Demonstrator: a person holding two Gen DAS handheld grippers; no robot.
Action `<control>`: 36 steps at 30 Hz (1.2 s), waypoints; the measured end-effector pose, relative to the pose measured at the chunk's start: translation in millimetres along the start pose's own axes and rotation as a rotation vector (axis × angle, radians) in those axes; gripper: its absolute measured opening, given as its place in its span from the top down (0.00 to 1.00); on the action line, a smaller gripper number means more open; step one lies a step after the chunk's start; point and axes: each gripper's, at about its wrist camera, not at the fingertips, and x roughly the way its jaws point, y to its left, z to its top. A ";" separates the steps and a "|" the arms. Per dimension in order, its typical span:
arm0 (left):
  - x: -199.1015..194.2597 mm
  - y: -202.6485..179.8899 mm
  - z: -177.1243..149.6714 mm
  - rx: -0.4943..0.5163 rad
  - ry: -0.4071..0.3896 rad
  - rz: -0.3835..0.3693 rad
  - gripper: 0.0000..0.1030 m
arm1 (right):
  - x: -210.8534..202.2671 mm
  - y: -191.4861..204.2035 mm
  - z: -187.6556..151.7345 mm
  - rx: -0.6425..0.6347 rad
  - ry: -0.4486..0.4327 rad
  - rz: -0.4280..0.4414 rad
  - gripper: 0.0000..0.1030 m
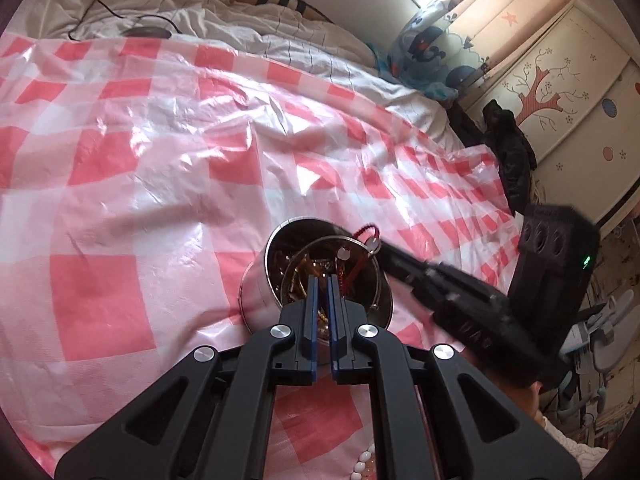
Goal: Organize jewelry
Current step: 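Carry both held pieces to the silver tin and release them inside, then move both open grippers back to the white pearl bracelet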
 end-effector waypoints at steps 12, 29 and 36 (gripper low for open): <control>-22.1 -10.9 3.5 0.019 -0.026 0.002 0.77 | -31.2 -4.8 13.6 -0.053 -0.107 -0.092 0.50; -33.8 -32.3 -26.2 0.105 -0.007 0.103 0.63 | -37.1 9.6 -0.7 -0.101 -0.047 -0.183 0.44; -53.0 -63.1 -67.4 0.224 -0.043 0.304 0.49 | -86.6 19.3 -37.5 -0.098 -0.042 -0.114 0.35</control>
